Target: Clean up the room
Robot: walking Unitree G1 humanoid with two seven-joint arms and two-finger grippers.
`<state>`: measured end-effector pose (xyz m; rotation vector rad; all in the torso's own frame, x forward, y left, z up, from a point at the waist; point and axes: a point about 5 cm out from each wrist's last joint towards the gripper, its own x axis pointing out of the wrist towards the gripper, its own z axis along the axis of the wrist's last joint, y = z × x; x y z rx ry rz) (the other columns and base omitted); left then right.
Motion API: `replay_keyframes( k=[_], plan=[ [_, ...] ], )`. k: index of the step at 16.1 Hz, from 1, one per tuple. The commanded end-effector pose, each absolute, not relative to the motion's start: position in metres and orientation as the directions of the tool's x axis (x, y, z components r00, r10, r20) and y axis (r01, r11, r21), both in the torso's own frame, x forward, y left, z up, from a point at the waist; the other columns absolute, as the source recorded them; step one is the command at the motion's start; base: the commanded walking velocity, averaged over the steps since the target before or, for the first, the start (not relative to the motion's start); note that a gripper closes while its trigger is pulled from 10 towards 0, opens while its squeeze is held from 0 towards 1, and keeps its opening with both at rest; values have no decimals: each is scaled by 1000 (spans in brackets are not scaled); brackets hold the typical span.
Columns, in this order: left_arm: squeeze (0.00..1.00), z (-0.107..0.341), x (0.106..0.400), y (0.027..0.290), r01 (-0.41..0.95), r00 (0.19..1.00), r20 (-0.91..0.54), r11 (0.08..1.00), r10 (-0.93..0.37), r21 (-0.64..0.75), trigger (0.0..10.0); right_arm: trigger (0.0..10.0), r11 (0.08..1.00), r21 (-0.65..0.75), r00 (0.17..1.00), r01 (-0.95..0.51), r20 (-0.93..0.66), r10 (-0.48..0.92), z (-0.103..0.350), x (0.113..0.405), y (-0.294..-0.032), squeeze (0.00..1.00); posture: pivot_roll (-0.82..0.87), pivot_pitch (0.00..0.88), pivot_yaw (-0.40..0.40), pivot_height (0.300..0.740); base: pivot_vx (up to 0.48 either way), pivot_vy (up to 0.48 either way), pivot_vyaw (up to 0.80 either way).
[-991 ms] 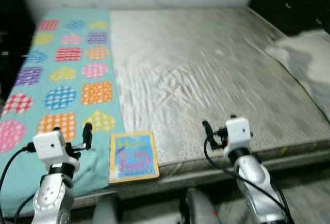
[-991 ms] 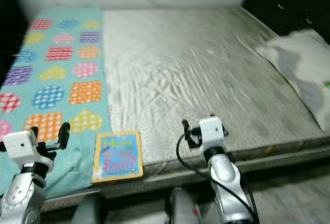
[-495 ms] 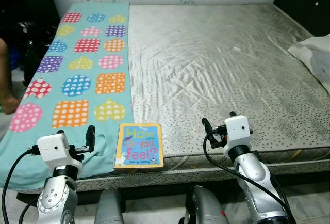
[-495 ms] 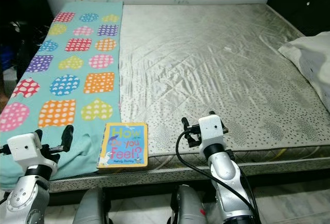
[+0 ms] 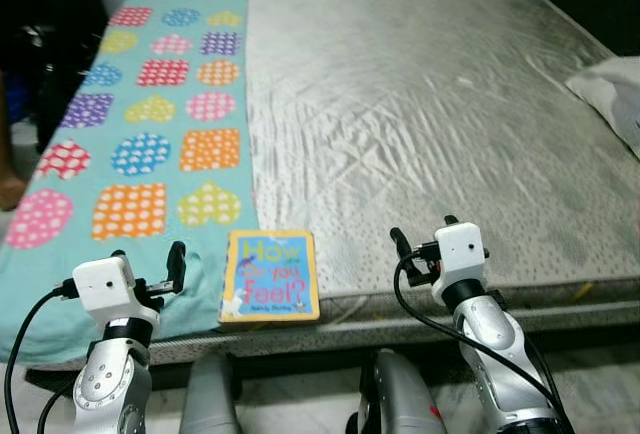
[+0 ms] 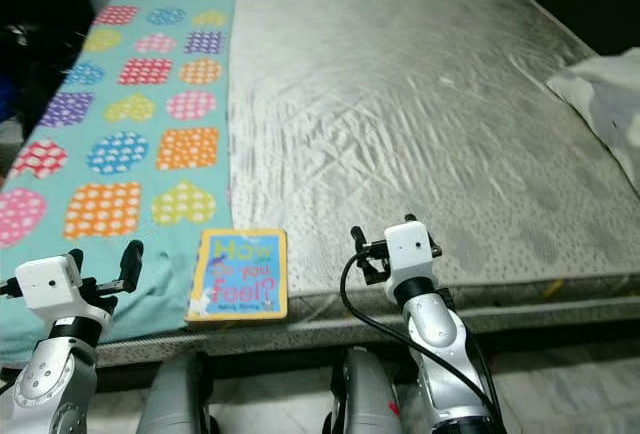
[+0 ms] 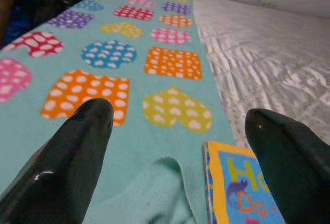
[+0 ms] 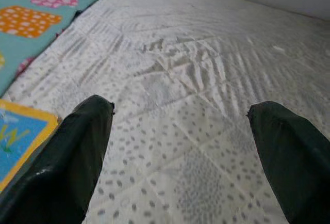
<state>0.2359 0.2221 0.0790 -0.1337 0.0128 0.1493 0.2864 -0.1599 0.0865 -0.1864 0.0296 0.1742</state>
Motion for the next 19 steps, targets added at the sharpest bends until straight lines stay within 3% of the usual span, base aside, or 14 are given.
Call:
replay_keyframes(
  k=[1, 4, 11, 16, 19],
  plan=[
    [0, 78, 233, 227, -182, 983, -36, 974, 179, -136, 10000, 10000, 971, -174, 986, -166, -49, 160, 86, 286, -162, 0, -78, 111, -39, 545, 0, 0, 0],
    [0, 77, 234, 238, -257, 966, -55, 944, 251, -207, 10000, 10000, 971, -174, 986, -163, -50, 157, 86, 286, -163, 0, -79, 114, -39, 545, 0, 0, 0],
    [0, 78, 252, 255, -229, 972, -122, 935, 202, -272, 10000, 10000, 972, -179, 988, -152, -49, 146, 87, 286, -167, 0, -90, 121, -44, 545, 0, 0, 0],
    [0, 79, 262, 247, -147, 984, -139, 943, 109, -297, 10000, 10000, 977, -163, 990, -139, -62, 130, 86, 285, -170, 0, -102, 130, -48, 545, 0, 0, 0],
    [0, 75, 260, 242, -149, 982, -158, 938, 104, -312, 10000, 10000, 978, -163, 990, -130, -81, 118, 83, 285, -173, 0, -103, 134, -49, 545, 0, 0, -800]
  ],
)
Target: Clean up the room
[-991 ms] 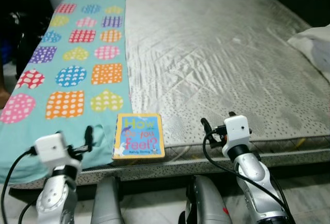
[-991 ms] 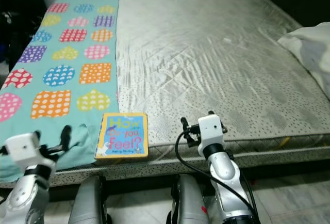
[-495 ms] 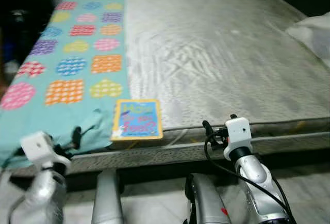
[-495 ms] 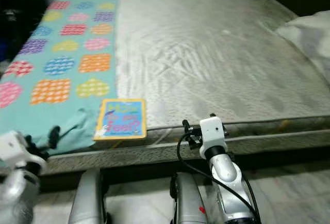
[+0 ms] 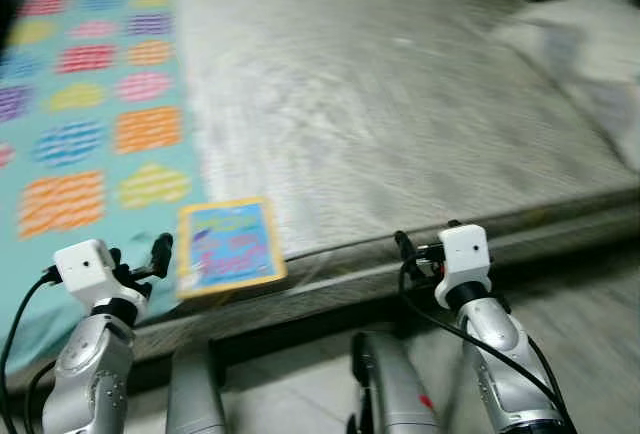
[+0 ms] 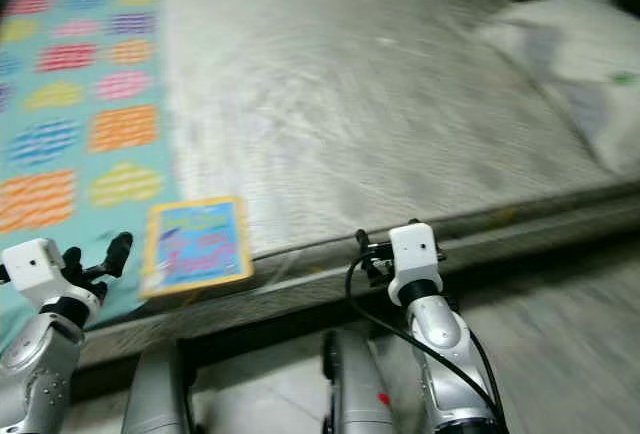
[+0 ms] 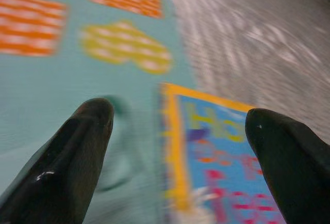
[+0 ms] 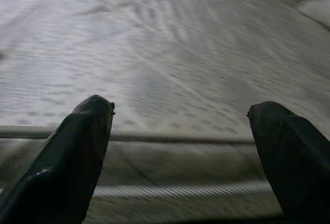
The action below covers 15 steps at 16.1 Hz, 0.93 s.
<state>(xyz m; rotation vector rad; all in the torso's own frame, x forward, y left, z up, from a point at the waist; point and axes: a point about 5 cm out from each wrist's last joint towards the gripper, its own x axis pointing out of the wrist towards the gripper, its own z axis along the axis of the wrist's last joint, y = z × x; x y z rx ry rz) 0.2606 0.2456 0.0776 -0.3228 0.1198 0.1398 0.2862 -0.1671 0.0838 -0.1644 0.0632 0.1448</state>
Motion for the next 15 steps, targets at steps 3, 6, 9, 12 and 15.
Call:
replay_keyframes(
  k=[3, 6, 9, 12, 15],
  plan=[
    [0, 75, 261, 240, -141, 983, -156, 936, 94, -323, 10000, 10000, 977, -162, 989, -135, -80, 123, 84, 284, -172, 0, -103, 137, -49, 545, 0, 0, -267],
    [0, 75, 272, 233, -154, 983, -149, 935, 111, -319, 10000, 10000, 976, -165, 989, -139, -82, 127, 84, 283, -172, 0, -113, 138, -48, 545, 0, 0, 0],
    [0, 67, 268, 233, -230, 966, -189, 917, 175, -327, 10000, 10000, 977, -168, 989, -134, -84, 121, 83, 283, -173, 0, -116, 138, -44, 545, 0, 0, 0],
    [0, 60, 262, 237, -320, 939, -245, 874, 242, -365, 10000, 10000, 976, -173, 988, -136, -91, 122, 83, 283, -173, 0, -115, 137, -45, 545, 0, 0, 0],
    [0, 50, 259, 247, -368, 915, -301, 863, 269, -346, 10000, 10000, 973, -181, 987, -144, -97, 128, 82, 284, -173, 0, -115, 130, -47, 545, 0, 0, 0]
  ],
)
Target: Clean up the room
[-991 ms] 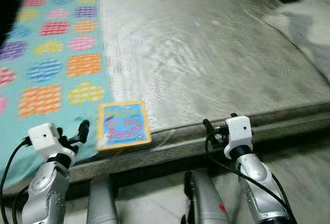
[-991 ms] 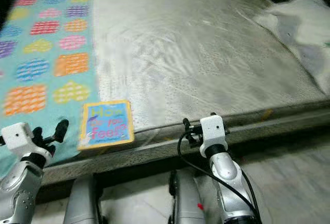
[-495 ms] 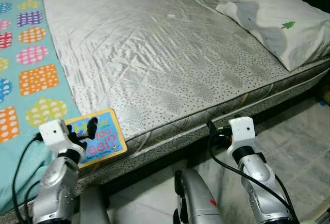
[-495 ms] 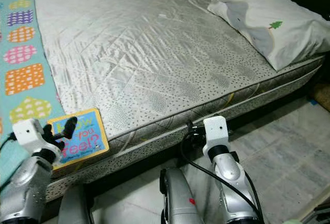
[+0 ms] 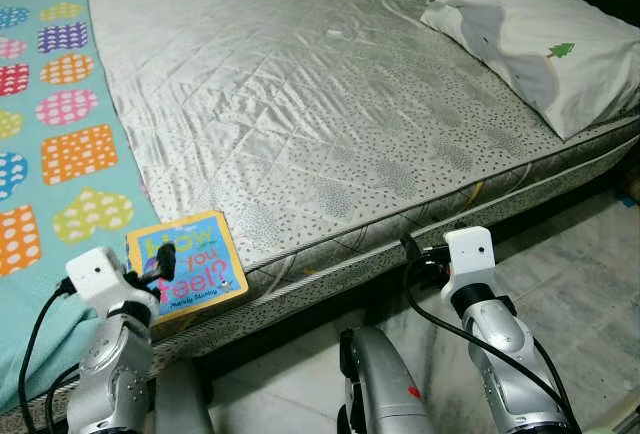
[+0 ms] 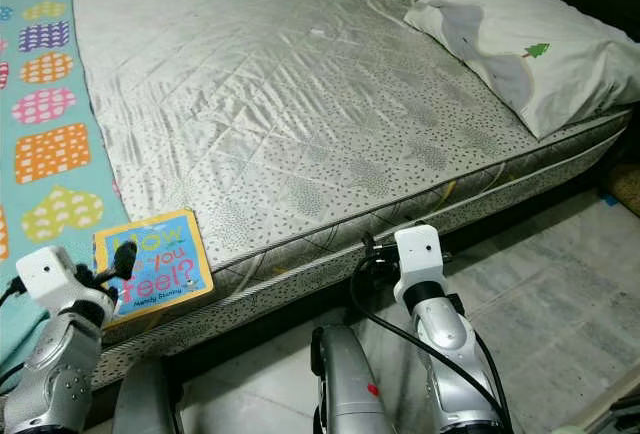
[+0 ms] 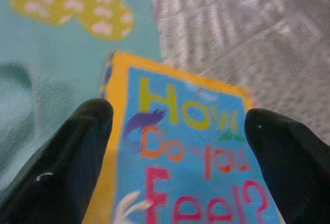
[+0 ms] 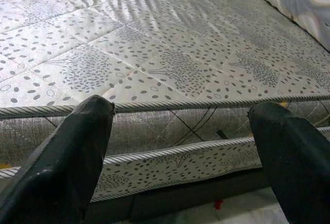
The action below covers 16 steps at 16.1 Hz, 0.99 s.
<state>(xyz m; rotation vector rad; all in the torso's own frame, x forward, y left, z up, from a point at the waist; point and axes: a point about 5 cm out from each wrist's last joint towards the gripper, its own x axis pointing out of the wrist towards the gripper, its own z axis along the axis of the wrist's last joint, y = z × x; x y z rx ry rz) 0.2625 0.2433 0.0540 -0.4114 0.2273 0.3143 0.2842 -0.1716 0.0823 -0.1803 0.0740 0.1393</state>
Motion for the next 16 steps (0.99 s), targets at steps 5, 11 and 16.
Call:
replay_keyframes(
  k=[5, 11, 16],
  plan=[
    [0, 27, 250, 252, -439, 852, -440, 844, 283, -308, 10000, 10000, 968, -214, 988, -132, -107, 111, 81, 282, -181, 0, -133, 129, -45, 545, 0, 0, 0],
    [0, 20, 263, 252, -418, 851, -472, 840, 229, -347, 10000, 10000, 964, -230, 988, -132, -107, 110, 81, 282, -182, 0, -144, 134, -49, 545, 0, 0, 0],
    [0, 18, 279, 233, -304, 880, -470, 835, 62, -459, 10000, 10000, 962, -244, 989, -125, -103, 103, 83, 283, -184, 0, -151, 134, -54, 545, 0, 0, 0]
  ],
)
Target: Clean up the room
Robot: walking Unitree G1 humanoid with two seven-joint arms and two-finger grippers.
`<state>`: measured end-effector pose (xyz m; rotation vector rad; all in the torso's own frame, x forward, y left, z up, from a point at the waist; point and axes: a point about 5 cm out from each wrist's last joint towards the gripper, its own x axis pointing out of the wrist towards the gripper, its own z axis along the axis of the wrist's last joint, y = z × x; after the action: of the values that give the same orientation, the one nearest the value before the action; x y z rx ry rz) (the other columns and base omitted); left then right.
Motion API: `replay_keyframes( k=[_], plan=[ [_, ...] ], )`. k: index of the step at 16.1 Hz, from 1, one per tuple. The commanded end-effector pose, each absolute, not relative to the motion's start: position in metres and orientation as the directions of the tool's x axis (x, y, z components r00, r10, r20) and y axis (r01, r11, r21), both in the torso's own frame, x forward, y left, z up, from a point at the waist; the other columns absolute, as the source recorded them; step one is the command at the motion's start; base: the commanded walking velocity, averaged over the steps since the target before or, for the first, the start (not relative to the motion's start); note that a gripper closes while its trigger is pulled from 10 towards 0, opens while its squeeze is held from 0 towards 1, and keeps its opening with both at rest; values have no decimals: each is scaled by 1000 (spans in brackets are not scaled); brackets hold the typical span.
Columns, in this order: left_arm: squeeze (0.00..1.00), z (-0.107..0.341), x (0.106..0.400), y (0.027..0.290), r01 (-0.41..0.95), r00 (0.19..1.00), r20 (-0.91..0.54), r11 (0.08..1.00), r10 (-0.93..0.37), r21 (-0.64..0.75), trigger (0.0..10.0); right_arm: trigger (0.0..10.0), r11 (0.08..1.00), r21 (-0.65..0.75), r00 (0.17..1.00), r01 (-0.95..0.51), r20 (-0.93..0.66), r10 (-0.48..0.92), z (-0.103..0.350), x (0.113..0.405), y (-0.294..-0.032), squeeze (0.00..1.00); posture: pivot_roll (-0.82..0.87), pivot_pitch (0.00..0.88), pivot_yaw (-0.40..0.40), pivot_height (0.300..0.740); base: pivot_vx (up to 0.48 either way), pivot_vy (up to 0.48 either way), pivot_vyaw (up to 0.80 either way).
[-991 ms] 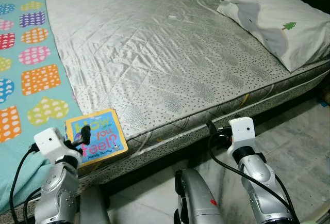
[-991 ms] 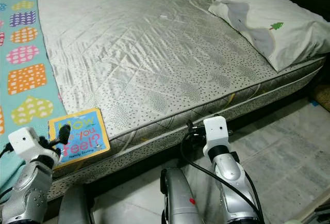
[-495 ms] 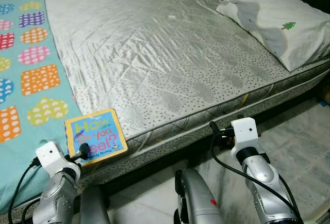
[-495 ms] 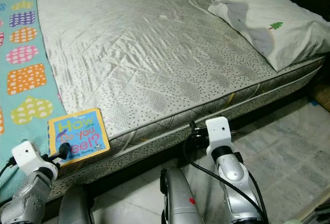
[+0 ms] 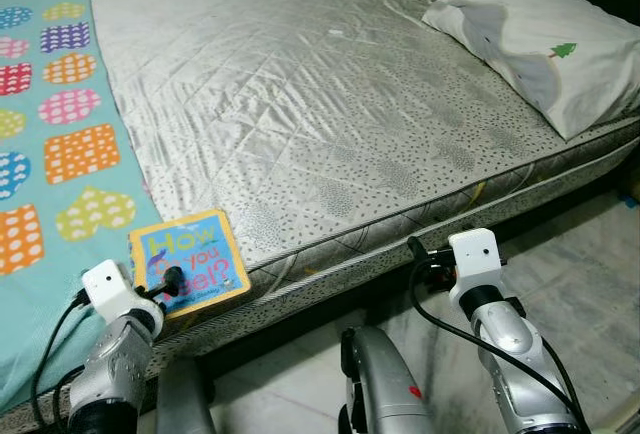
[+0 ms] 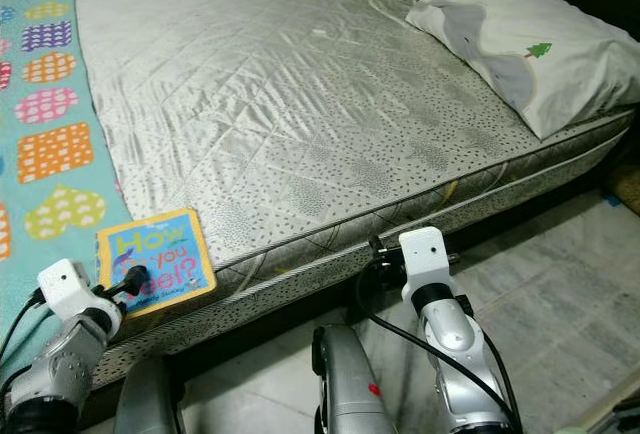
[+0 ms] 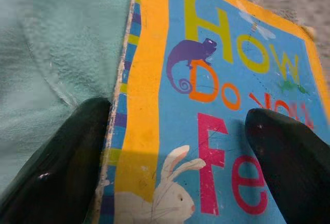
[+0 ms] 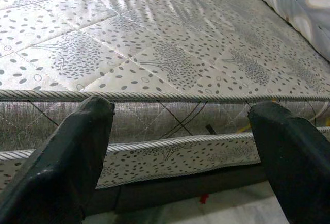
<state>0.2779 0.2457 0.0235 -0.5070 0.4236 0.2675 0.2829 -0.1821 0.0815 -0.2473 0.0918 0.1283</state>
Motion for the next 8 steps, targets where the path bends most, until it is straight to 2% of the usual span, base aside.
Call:
replay_keyframes(
  k=[1, 2, 3, 4, 5, 8],
  plan=[
    [0, 18, 279, 233, -304, 880, -470, 835, 62, -459, 10000, 10000, 962, -244, 989, -125, -103, 103, 83, 283, -184, 0, -151, 134, -54, 545, 0, 0, 0],
    [0, 14, 280, 222, -243, 879, -475, 823, -37, -513, 4196, 10000, 961, -246, 990, -127, -99, 105, 84, 284, -183, 0, -154, 131, -55, 545, 0, 0, 0],
    [0, 13, 280, 221, -235, 882, -469, 815, -51, -530, 4196, 10000, 961, -247, 990, -127, -95, 107, 84, 285, -183, 0, -154, 131, -55, 545, 0, 0, 0],
    [0, 12, 281, 221, -237, 880, -468, 786, -74, -571, 0, 10000, 960, -250, 990, -127, -91, 108, 85, 286, -182, 0, -153, 129, -55, 545, 0, 0, 0],
    [0, 11, 282, 222, -235, 885, -453, 737, -107, -634, 0, 10000, 962, -245, 992, -122, -71, 108, 89, 287, -183, 0, -154, 126, -53, 545, 0, 0, 0],
    [0, 10, 283, 221, -210, 887, -442, 730, -138, -651, 0, 10000, 969, -193, 987, -156, -61, 147, 91, 287, -181, 0, -155, 123, -50, 545, 0, 0, 0]
  ],
)
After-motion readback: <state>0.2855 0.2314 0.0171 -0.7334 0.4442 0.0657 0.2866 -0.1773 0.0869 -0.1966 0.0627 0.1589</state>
